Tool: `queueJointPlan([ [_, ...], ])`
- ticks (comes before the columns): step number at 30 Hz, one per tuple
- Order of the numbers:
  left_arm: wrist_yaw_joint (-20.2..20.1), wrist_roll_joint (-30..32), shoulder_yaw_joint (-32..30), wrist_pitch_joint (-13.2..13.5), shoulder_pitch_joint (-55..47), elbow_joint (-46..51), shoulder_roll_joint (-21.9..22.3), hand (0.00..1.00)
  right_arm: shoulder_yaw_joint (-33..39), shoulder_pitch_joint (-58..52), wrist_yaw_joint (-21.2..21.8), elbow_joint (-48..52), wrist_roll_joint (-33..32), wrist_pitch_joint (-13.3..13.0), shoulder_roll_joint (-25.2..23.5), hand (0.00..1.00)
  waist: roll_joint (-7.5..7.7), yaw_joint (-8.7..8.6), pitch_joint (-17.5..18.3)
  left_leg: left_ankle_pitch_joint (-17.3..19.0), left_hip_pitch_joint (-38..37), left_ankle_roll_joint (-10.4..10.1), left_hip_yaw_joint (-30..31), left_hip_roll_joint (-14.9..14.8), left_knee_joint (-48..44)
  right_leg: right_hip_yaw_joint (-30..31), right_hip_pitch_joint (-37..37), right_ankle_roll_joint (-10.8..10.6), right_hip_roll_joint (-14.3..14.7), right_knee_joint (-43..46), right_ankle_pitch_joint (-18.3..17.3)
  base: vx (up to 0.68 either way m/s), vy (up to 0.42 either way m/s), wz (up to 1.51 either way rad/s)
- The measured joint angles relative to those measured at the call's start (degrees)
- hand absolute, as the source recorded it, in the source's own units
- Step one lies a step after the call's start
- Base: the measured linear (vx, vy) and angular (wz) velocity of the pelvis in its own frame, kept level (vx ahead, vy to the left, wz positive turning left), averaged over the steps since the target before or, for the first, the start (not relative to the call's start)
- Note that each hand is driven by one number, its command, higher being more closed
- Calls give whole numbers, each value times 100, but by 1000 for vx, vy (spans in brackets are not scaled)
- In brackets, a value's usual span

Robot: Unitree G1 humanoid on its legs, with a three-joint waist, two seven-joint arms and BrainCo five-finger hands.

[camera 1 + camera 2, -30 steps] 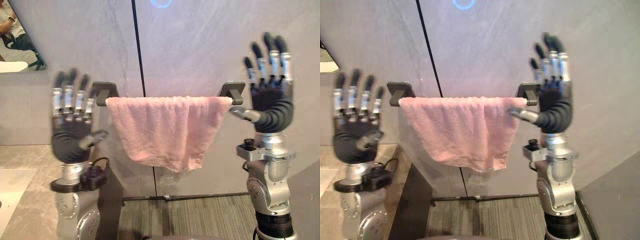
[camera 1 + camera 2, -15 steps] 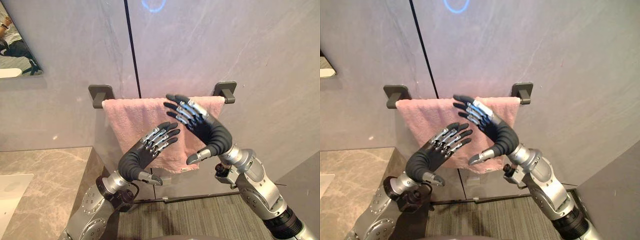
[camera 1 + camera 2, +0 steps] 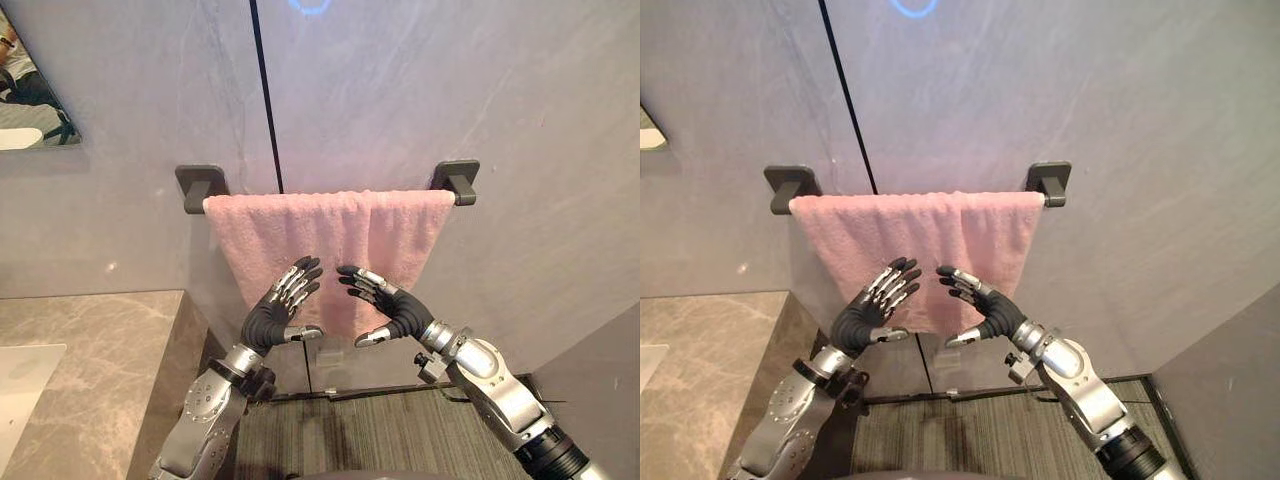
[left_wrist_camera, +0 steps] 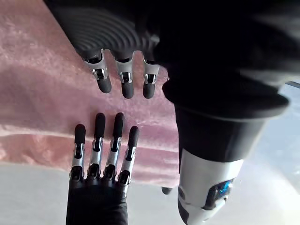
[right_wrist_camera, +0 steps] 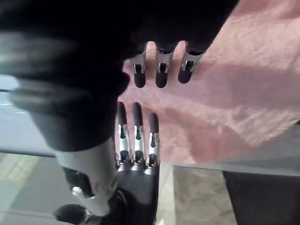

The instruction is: Organize washtable

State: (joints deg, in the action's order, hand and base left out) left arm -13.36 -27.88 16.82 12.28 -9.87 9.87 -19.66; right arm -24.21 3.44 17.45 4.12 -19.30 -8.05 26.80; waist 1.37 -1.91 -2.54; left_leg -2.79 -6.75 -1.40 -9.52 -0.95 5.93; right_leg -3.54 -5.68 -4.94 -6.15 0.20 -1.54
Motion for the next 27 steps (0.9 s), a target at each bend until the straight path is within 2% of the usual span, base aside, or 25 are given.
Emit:
queueJointPlan([
  [3, 227, 348, -175, -16, 128, -246, 244, 0, 6, 12, -112, -214, 338, 28, -163, 0, -9, 4, 21, -6, 74, 1, 5, -3, 2, -5, 74, 2, -1, 7, -1, 0, 0, 0],
  [7, 489, 730, -178, -57, 394, -648, 304, 0, 6, 116, -225, -626, 670, 116, -325, 0, -13, -18, 116, -36, 259, 15, 48, -29, 1, -4, 211, 0, -9, -48, 34, -3, -10, 5],
  [16, 868, 1070, -466, -61, 851, -1234, 383, 0, 284, 576, -497, -1081, 749, 185, -640, 0, 10, -28, 129, -40, 411, 9, -25, -70, -2, 50, 305, 28, 27, -228, 172, -8, -9, -4],
  [20, 983, 1083, -834, -62, 848, -1294, 436, 0, 850, 573, -640, -1215, 747, 188, -851, 0, 13, -30, 128, -44, 413, 2, -41, -92, -1, 61, 312, 40, 48, -232, 180, 0, 0, 0],
  [27, 1107, 1061, -1680, -60, 552, -1282, 620, 0, 1934, 415, -933, -1213, 746, 180, -897, 0, 37, -25, 128, -56, 409, -16, -35, -97, 1, 44, 305, 47, 78, -233, 184, -15, -7, 0],
])
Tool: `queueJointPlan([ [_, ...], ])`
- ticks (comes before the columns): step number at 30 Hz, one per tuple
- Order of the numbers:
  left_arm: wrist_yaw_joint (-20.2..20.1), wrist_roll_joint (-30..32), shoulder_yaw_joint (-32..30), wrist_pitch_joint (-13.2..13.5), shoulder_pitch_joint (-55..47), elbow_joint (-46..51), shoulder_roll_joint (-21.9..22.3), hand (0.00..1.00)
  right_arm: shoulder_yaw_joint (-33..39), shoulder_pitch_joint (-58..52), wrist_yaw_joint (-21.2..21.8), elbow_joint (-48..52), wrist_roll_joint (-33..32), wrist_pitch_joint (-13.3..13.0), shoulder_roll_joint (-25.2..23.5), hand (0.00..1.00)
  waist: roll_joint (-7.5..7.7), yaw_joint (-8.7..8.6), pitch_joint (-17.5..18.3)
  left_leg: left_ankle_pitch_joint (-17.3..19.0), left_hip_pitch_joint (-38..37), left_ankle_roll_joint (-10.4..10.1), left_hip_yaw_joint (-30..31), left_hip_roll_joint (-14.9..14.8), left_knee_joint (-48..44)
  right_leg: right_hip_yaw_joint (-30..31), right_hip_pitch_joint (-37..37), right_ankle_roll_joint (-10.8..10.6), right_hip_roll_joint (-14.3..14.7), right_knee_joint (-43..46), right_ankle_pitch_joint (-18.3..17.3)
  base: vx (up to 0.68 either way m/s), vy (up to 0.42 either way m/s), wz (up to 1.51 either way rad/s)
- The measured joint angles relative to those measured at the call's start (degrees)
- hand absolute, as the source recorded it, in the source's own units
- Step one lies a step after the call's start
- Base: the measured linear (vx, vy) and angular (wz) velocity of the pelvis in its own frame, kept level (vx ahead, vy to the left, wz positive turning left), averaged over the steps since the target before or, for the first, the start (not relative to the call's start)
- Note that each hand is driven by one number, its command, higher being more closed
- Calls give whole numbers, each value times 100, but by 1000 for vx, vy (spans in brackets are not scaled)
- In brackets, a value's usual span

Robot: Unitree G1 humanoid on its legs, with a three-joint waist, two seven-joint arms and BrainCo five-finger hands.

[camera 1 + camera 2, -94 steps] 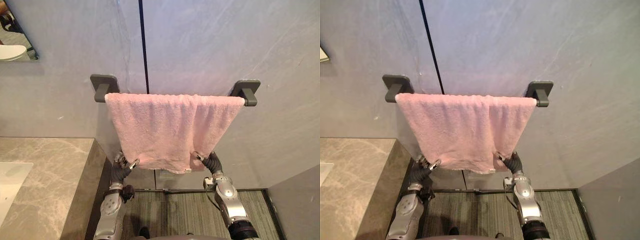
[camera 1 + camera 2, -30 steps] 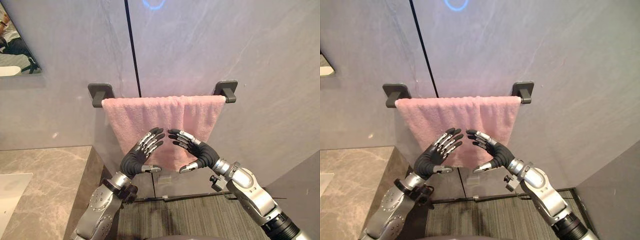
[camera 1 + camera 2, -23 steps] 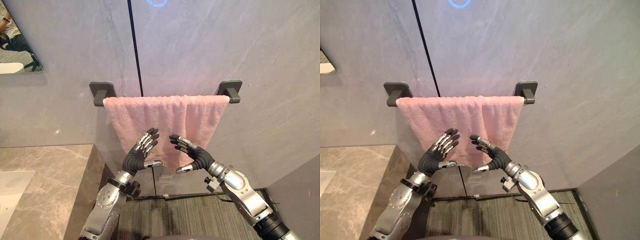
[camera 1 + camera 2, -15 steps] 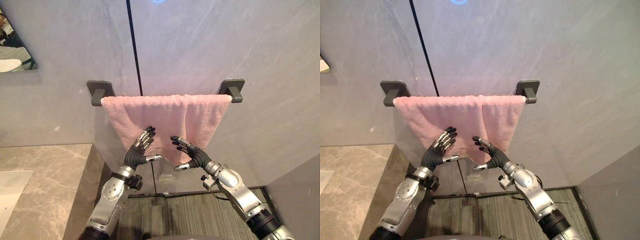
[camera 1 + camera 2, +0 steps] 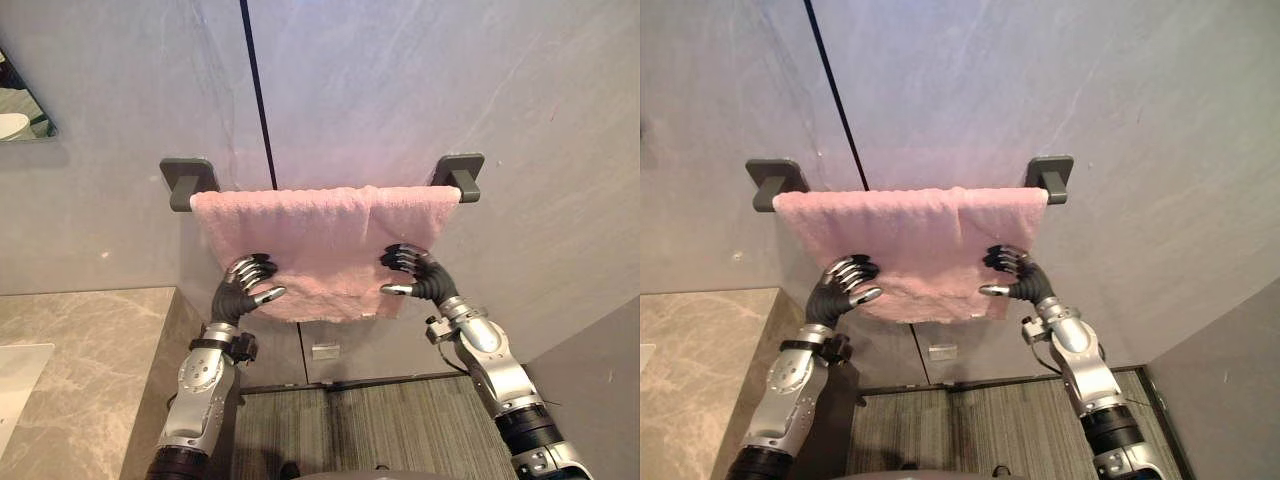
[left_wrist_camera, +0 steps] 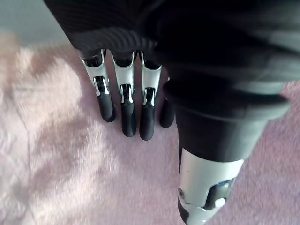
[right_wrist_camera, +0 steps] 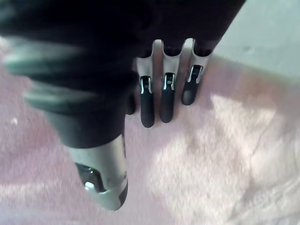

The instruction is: Organize washtable

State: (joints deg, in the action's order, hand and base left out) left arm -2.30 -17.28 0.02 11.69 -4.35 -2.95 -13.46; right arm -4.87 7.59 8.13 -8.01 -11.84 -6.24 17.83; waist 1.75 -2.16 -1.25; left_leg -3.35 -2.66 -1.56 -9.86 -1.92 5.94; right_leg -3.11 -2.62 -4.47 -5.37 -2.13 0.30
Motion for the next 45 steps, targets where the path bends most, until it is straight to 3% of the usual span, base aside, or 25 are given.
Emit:
queueJointPlan([
  [4, 4, -8, -487, 2, -203, 140, 189, 0, 445, -142, -156, 2, -2, -5, -200, 0, 21, -5, 7, -2, -12, -3, 0, 4, 0, -15, -7, 0, 6, 5, 0, 0, 0, 0],
  [19, -4, -232, -1426, 66, -1027, 1005, 830, 0, 1861, -763, -491, 316, 246, -123, -619, 0, 23, 0, 10, -11, -108, -20, 170, 23, 1, -199, -186, -2, -12, 1, -37, -16, -7, 5],
  [27, -24, -210, -1616, 69, -1441, 985, 1031, 0, 2104, -1241, -546, 295, 609, -125, -635, 0, 23, -2, 9, -10, -107, -19, 224, 55, 0, -290, -218, -35, -75, 4, -60, -10, 1, 5],
  [38, -392, 453, -857, -28, -1498, -859, 990, 0, 1321, -1723, -398, -1149, 1519, -112, -880, 0, 17, -13, -43, -9, -112, -18, 322, 88, 0, -381, -276, -37, -82, -6, -95, -14, -5, 4],
  [45, -322, 1051, -663, -56, -1496, -2117, 826, 0, 1046, -1722, -309, -2244, 1989, -110, -954, 0, 14, -1, -125, 0, -158, -20, 332, 78, 0, -383, -334, -41, -83, -3, -137, -3, -4, 2],
])
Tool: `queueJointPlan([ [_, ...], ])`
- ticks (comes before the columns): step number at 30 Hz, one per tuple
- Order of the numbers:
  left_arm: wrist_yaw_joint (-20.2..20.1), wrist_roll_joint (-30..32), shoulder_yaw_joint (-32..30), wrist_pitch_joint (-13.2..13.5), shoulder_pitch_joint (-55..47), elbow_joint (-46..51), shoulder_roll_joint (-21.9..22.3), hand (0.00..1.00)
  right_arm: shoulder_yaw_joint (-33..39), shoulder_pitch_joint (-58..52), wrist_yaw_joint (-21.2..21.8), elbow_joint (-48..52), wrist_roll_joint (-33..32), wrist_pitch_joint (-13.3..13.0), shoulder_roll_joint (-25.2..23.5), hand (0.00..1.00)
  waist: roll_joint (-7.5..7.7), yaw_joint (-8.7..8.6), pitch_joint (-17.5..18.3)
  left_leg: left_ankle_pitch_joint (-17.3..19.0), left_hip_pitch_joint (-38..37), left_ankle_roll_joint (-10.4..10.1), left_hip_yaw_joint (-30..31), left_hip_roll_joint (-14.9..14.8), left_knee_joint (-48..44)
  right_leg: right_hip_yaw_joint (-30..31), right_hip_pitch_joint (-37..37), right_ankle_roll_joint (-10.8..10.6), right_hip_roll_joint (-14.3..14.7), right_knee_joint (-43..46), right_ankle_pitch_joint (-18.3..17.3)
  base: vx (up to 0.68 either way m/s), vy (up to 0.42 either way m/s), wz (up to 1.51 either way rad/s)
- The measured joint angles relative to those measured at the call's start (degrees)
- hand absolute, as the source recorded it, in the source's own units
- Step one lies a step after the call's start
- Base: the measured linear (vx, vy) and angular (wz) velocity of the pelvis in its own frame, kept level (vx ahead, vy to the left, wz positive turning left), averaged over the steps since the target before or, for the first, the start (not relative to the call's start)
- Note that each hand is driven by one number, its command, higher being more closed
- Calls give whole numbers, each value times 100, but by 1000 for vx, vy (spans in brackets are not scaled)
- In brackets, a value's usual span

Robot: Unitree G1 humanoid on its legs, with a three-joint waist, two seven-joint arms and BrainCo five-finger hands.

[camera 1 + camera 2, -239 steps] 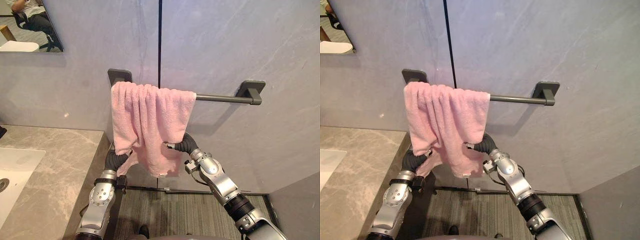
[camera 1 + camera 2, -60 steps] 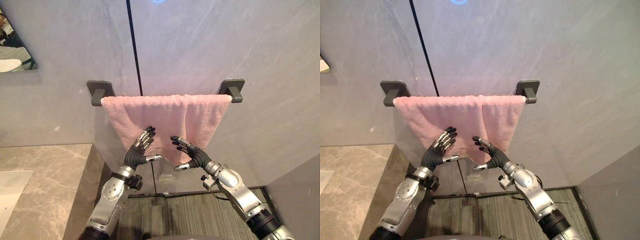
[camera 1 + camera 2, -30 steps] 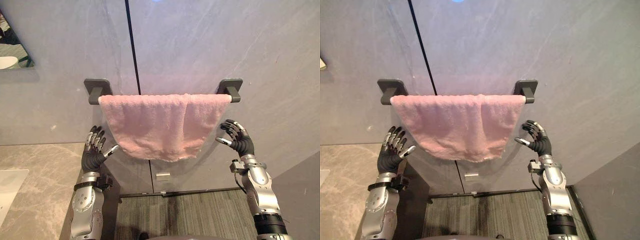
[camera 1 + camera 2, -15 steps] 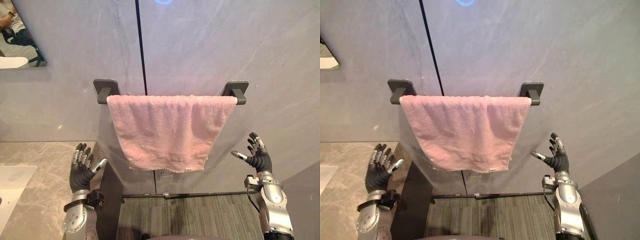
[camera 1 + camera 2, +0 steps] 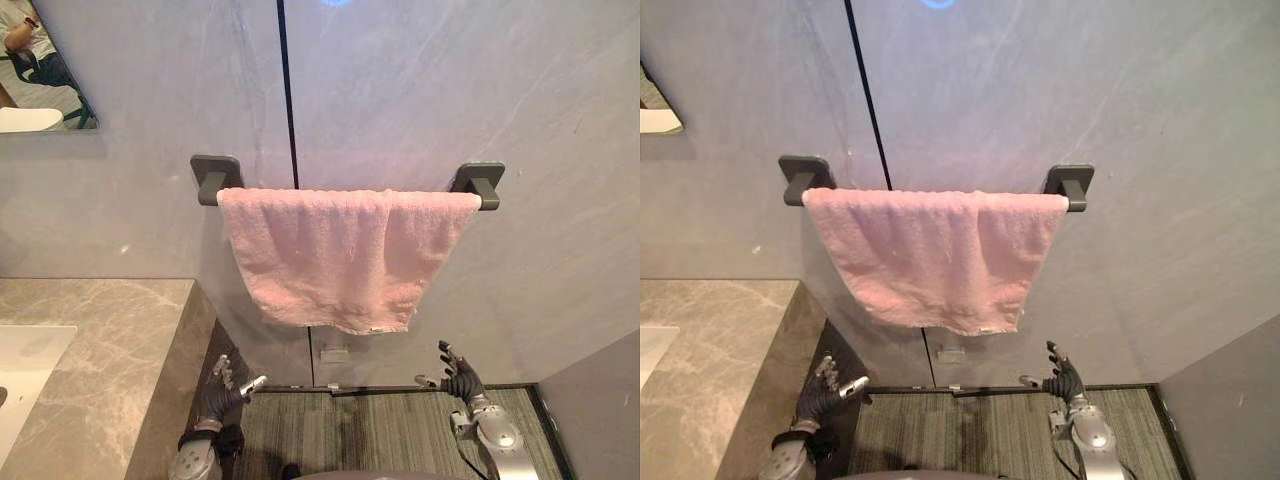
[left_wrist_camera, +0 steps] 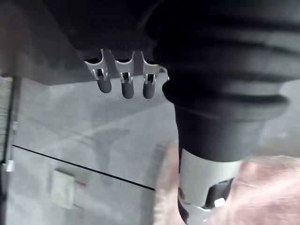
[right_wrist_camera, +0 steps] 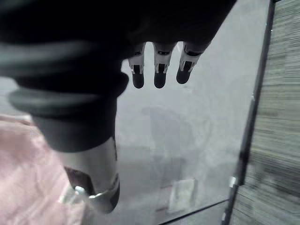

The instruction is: Organize washtable

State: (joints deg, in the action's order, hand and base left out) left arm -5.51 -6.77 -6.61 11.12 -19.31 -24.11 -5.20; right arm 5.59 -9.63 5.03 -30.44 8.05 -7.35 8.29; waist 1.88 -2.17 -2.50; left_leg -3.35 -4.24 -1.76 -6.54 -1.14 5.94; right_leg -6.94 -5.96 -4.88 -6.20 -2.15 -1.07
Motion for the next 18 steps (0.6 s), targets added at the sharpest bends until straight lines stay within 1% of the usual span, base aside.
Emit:
queueJointPlan([
  [2, 78, 104, -1, -16, 0, -321, -14, 0, 0, 8, -12, -241, 62, 5, 0, 0, -5, 1, -19, 8, -10, -2, -8, -1, 0, 7, -9, -1, -1, 0, 0, 0, 0, 0],
  [4, 176, 255, -6, -81, 6, -727, -21, 0, 0, 17, -29, -497, 185, 12, 2, 0, -13, 1, -123, 24, -84, -3, -15, -1, 0, 9, -82, -1, -1, -4, -8, 0, 0, 0],
  [8, 276, 425, -8, -91, 28, -1296, -57, 0, -4, 26, -113, -824, 279, 17, 9, 0, -31, 2, -159, 29, -101, -6, -29, -2, 0, 23, -88, 2, 3, 4, -12, 0, 0, 0],
  [10, 334, 528, -18, -89, 31, -1477, -71, 0, -4, 35, -134, -999, 312, 27, 13, 0, -30, 4, -162, 30, -110, -7, -33, -1, 0, 27, -96, 2, 3, 6, -12, 0, 0, 0],
  [14, 450, 534, -33, -90, 35, -1813, -80, 0, -41, 40, -139, -1330, 391, 65, 14, 0, -22, 10, -177, 37, -158, -17, -28, 2, 0, 21, -146, 5, 0, 13, -29, -6, -2, 1],
  [15, 461, 539, -33, -91, 35, -1919, -83, 0, -117, 34, -141, -1399, 403, 111, 25, 0, -24, 9, -187, 51, -200, -31, -11, 3, 1, 5, -188, 2, -3, 23, -51, -25, -11, 4],
  [17, 477, 541, -33, -91, 37, -2015, -82, 0, -147, 41, -142, -1458, 414, 115, 22, 0, -43, 14, -195, 52, -209, -31, -1, 3, 1, -2, -186, 33, -3, 51, -85, -25, -10, 4],
  [18, 500, 542, -33, -91, 41, -2101, -82, 0, -149, 56, -145, -1542, 433, 116, 22, 0, -50, 16, -204, 56, -209, -27, 11, 2, 1, -15, -182, 16, -3, 73, -114, -28, -9, 5],
])
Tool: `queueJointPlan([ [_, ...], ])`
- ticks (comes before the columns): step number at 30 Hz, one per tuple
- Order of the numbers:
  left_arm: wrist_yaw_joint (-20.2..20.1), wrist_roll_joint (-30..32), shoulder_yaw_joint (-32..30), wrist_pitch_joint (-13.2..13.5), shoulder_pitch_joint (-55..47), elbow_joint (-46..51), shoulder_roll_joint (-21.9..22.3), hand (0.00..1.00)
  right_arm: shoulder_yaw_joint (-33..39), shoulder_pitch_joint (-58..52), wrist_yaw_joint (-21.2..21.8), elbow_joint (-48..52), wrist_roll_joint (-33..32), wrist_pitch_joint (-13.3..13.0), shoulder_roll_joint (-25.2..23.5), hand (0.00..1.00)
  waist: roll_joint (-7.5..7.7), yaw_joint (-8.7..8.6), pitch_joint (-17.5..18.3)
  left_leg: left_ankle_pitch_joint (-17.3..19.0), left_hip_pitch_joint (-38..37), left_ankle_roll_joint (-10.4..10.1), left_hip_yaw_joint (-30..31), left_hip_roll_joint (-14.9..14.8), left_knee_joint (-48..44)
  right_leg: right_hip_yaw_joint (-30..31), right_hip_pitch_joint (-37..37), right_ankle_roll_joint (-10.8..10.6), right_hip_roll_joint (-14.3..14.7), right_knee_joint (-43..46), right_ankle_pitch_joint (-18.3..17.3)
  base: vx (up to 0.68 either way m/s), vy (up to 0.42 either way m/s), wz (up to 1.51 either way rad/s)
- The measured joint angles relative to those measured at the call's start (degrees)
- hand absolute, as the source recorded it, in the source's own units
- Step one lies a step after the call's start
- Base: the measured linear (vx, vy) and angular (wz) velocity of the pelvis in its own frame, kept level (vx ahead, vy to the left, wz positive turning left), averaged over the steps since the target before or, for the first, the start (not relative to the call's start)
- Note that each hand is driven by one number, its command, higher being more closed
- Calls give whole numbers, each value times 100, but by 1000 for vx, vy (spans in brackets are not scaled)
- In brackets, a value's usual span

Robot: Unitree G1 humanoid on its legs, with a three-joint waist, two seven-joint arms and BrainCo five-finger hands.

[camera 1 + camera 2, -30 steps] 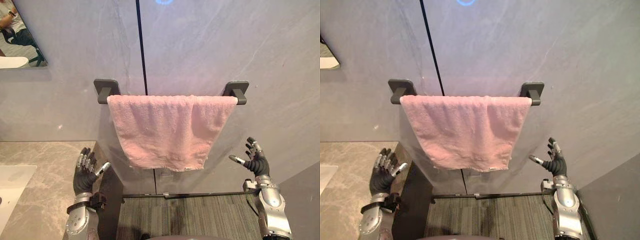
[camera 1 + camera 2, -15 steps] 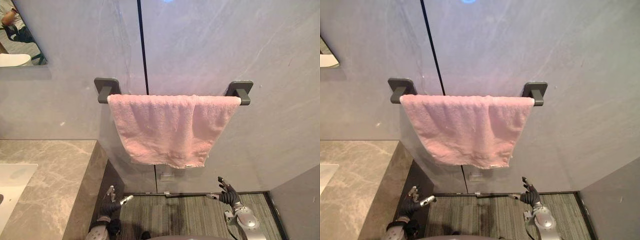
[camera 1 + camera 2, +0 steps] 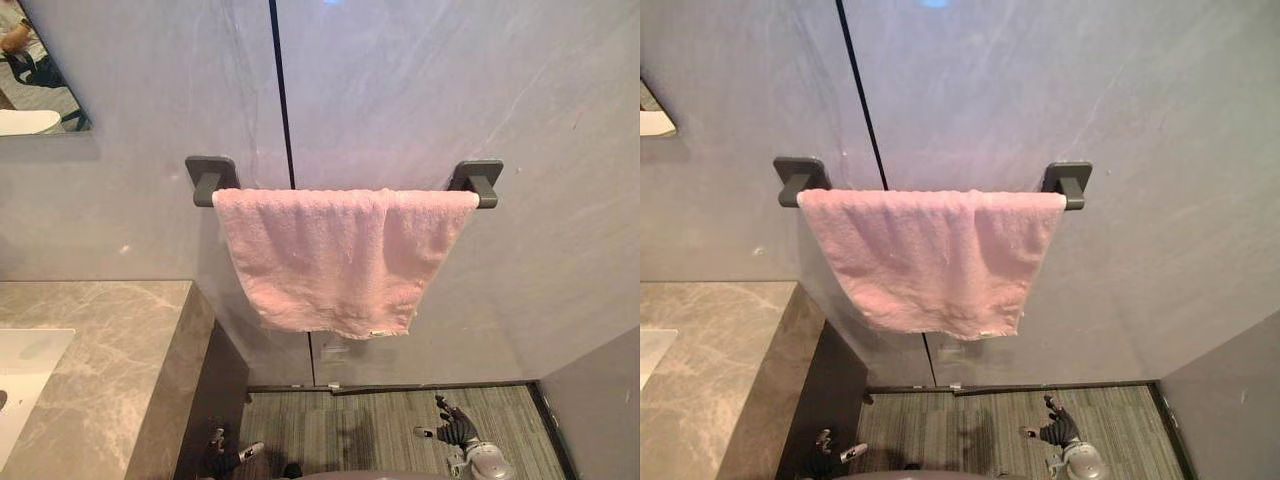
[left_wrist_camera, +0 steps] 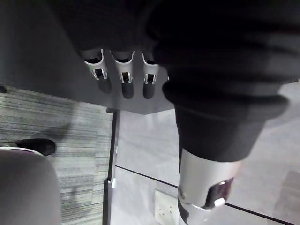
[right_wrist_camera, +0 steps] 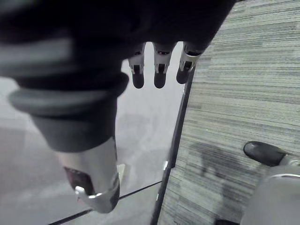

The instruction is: Organize washtable

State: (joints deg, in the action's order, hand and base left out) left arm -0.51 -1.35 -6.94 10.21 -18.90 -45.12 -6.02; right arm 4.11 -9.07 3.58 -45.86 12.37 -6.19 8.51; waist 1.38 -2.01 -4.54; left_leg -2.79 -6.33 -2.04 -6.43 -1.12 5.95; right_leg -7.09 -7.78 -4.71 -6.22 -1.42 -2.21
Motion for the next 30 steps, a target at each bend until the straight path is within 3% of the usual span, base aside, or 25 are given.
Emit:
queueJointPlan([
  [11, 184, -16, -29, -27, 56, -372, 10, 0, 0, 59, -133, -345, 1, 39, -8, 0, 29, 140, -118, 56, -31, 3, -94, 10, -1, 133, 48, -27, 0, 63, -36, 8, 1, -5],
  [14, 202, -29, -30, -34, 212, -391, 25, 0, -43, 375, -227, -346, 0, 46, -20, 0, 10, 283, -319, 52, 184, 18, -361, -21, -46, 412, 690, -24, 10, 677, -192, -17, 7, -40],
  [18, 240, -82, -26, -37, 734, -309, -95, 0, -300, 687, -233, -294, -10, 57, -98, 0, 54, 284, -520, 234, 1133, 162, -308, -173, -866, 653, 1373, -149, -29, 1268, -209, -36, 9, 16],
  [19, 272, -96, -22, -18, 839, -135, -48, 0, -367, 619, -230, -190, -39, 71, -150, 0, 89, 281, -584, 261, 1198, 176, -80, -160, -1060, 739, 1522, -92, -110, 2582, -802, 48, 17, 104],
  [20, 308, -156, -29, 6, 859, -26, -41, 0, -425, 536, -230, -145, -61, 73, -187, 0, 84, 294, -579, 278, 1334, 164, 144, -118, -1241, 839, 1462, -196, -197, 3261, -1003, 35, -103, 130],
  [21, 321, -246, -40, 10, 867, 88, -45, 0, -473, 505, -229, -16, -61, 75, -211, 0, 241, 312, -496, 290, 1576, 143, 353, -71, -1449, 1071, 1339, -267, -220, 3581, -1115, -12, -160, 105],
  [24, 362, -325, -39, -2, 851, 137, 9, 0, -470, 733, -255, 121, -64, 75, -187, 0, 335, 554, -475, 219, 2065, 35, 483, -65, -1827, 1345, 1020, -346, -196, 3004, -1524, -150, -241, 40],
  [26, 498, -530, -34, 18, 811, 181, 173, 0, -545, 963, -388, 157, -178, 37, -103, 0, 216, 769, -503, -101, 2218, -227, 534, -186, -1587, 1048, 711, -12, -76, 2013, -1868, -269, -277, 26],
  [27, 541, -546, 33, 11, 846, 152, 293, 0, -582, 1042, -428, 184, -228, 22, 14, 0, -108, 684, -627, -410, 2256, -290, 880, -313, -1386, 773, 554, 116, 174, 1774, -1757, -286, -230, 75],
  [29, 576, -663, 173, 21, 803, 164, 382, 0, -576, 1010, -467, 179, -277, 30, 97, 0, -349, 607, -650, -862, 2243, -392, 1074, -487, -1033, 450, 508, 259, 451, 1730, -1668, -317, -230, 100],
  [30, 585, -806, 303, 25, 771, 182, 379, 0, -554, 964, -483, 179, -295, 36, 131, 0, -417, 598, -671, -1710, 2141, -474, 1101, -509, -409, 185, 582, 407, 537, 1697, -1546, -286, -143, 90],
])
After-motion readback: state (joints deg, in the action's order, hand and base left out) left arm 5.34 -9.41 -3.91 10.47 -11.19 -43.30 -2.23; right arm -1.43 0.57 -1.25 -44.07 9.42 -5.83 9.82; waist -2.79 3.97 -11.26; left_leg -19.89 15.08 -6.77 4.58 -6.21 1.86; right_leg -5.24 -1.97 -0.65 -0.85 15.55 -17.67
